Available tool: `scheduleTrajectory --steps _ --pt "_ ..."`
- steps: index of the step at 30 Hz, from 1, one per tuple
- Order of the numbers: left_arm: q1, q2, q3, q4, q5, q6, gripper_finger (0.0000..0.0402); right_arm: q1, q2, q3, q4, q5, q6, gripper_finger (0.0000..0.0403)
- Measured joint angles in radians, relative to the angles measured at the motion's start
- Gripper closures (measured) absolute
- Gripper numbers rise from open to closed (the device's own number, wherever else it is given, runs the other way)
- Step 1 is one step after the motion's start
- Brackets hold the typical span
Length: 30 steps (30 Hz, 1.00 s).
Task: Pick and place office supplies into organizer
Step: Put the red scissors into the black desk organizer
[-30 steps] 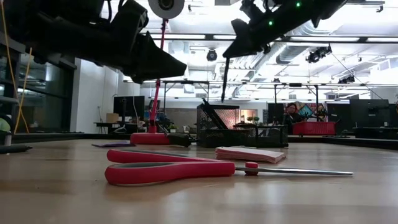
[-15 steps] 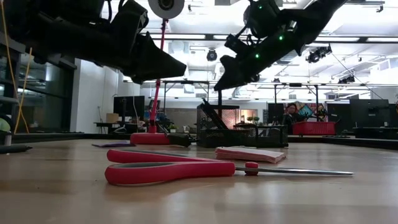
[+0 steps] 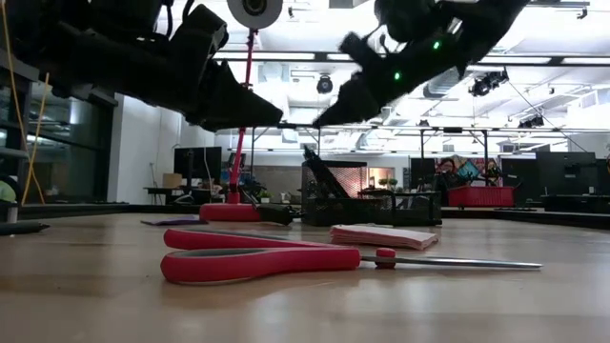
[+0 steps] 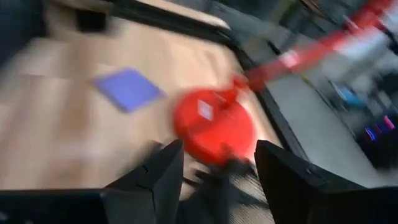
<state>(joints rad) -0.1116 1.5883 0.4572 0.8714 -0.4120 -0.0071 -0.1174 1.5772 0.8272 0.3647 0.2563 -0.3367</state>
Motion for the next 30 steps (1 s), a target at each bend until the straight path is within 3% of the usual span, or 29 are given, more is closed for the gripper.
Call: scheduleTrajectory --steps 4,8,16,26,30 --pt "0.000 0.000 0.000 -0.008 -0.002 0.001 0.0256 0.085 -0.009 0.000 0.008 -0.029 -0.016 0.0217" --pt "0.000 0.000 0.000 -0.017 -0.003 0.002 0.0256 0.165 -0.022 0.000 -0.001 0.005 0.002 0.0217" --pt "0.000 0.000 0.000 -0.017 -0.003 0.002 0.0256 0.334 -0.035 0.000 0.003 -0.066 0.085 0.0218" --pt "0.000 0.000 0.000 -0.036 -0.002 0.000 0.0256 0.524 -0.036 0.000 0.078 -0.407 0.196 0.0221" --pt "0.000 0.000 0.000 -0.035 0.001 0.000 0.0256 0.579 -0.035 0.000 0.115 -0.390 0.148 0.0222"
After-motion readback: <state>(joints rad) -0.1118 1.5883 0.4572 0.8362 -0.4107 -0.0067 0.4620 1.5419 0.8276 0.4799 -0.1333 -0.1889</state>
